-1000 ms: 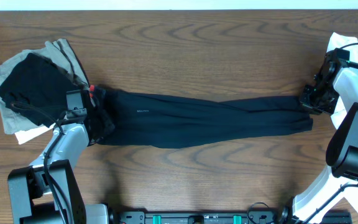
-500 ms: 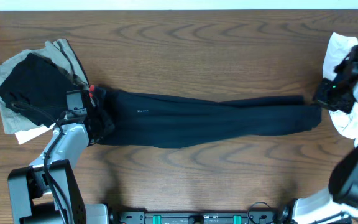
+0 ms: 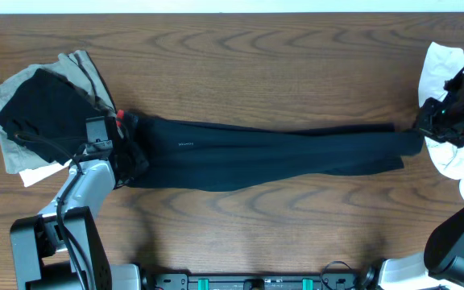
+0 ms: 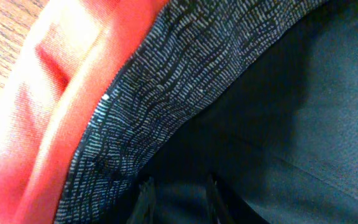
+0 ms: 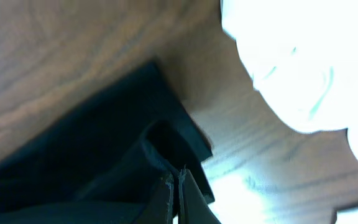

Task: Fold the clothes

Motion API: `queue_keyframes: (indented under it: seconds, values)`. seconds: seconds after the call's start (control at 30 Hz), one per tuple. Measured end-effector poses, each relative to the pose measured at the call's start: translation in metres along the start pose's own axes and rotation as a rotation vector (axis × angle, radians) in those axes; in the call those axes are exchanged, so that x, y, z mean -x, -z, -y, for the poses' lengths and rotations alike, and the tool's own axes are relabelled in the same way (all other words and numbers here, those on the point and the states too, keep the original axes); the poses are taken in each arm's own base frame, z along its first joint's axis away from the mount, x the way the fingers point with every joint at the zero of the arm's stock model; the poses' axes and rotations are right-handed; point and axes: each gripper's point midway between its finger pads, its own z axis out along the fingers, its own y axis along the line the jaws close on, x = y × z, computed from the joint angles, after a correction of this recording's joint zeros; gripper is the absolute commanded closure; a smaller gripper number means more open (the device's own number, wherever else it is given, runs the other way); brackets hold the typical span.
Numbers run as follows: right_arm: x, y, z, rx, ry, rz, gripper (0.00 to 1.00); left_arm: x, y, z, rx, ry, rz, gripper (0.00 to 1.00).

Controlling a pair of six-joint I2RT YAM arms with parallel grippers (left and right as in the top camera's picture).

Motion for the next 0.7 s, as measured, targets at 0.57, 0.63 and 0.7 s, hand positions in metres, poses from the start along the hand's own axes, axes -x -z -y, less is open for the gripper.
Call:
queue_keyframes:
  seconds: [0.57, 0.63, 0.7]
  values:
    - [0.002, -0.075, 0.025, -0.066, -0.093, -0.117, 0.32, 0.0, 0.0, 0.0, 0.003, 0.0, 0.0, 0.69]
    - [-0.011, -0.072, 0.032, -0.082, -0.102, -0.174, 0.31, 0.0, 0.0, -0.001, 0.003, 0.0, 0.0, 0.69]
    - [-0.025, -0.069, 0.036, -0.093, -0.101, -0.231, 0.3, 0.0, 0.0, -0.001, 0.003, 0.0, 0.0, 0.69]
